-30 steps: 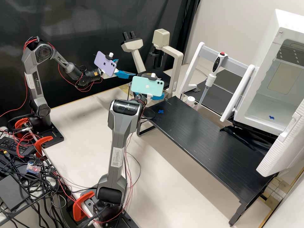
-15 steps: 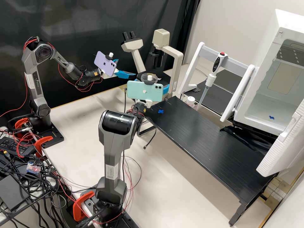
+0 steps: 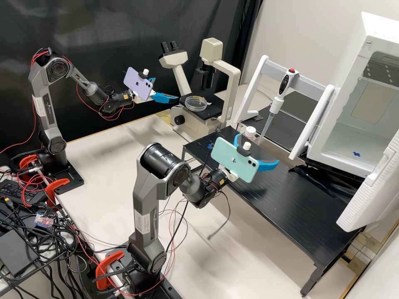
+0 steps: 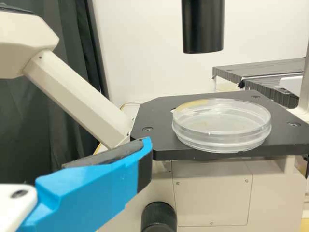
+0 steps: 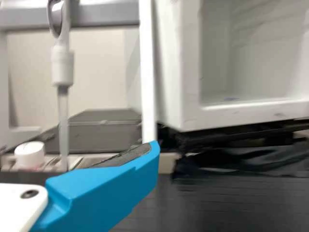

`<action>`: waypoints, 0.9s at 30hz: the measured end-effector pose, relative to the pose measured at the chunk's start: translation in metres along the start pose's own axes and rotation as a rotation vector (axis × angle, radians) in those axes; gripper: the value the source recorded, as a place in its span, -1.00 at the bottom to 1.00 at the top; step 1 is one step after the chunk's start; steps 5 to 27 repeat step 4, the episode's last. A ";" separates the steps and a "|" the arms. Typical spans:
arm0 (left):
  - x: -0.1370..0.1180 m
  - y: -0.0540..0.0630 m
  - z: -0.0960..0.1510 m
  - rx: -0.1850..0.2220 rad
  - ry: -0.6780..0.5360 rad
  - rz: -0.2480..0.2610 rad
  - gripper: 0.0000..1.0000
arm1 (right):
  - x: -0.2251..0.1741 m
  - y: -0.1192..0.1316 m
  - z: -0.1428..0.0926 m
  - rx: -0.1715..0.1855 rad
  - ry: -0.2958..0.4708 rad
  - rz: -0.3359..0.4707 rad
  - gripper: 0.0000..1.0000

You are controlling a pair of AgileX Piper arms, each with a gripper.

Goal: Move the petri dish to the microscope

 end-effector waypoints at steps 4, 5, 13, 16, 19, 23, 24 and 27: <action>0.000 0.000 0.000 0.000 0.000 0.000 1.00 | 0.000 0.006 -0.022 0.026 0.076 0.073 1.00; 0.000 0.000 0.000 0.000 0.000 0.000 1.00 | 0.000 0.006 -0.022 0.026 0.076 0.073 1.00; 0.000 0.000 0.000 0.000 0.000 0.000 1.00 | 0.000 0.006 -0.022 0.026 0.076 0.073 1.00; 0.000 0.000 0.000 0.000 0.000 0.000 1.00 | 0.000 0.006 -0.022 0.026 0.076 0.073 1.00; 0.000 0.000 0.000 0.000 0.000 0.000 1.00 | 0.000 0.006 -0.022 0.026 0.076 0.073 1.00; 0.000 0.000 0.000 0.000 0.000 0.000 1.00 | 0.000 0.006 -0.022 0.026 0.076 0.073 1.00; 0.000 0.000 0.000 0.000 0.000 0.000 1.00 | 0.000 0.006 -0.022 0.026 0.076 0.073 1.00; 0.000 0.000 0.000 0.000 0.000 0.000 1.00 | 0.000 0.006 -0.022 0.026 0.076 0.073 1.00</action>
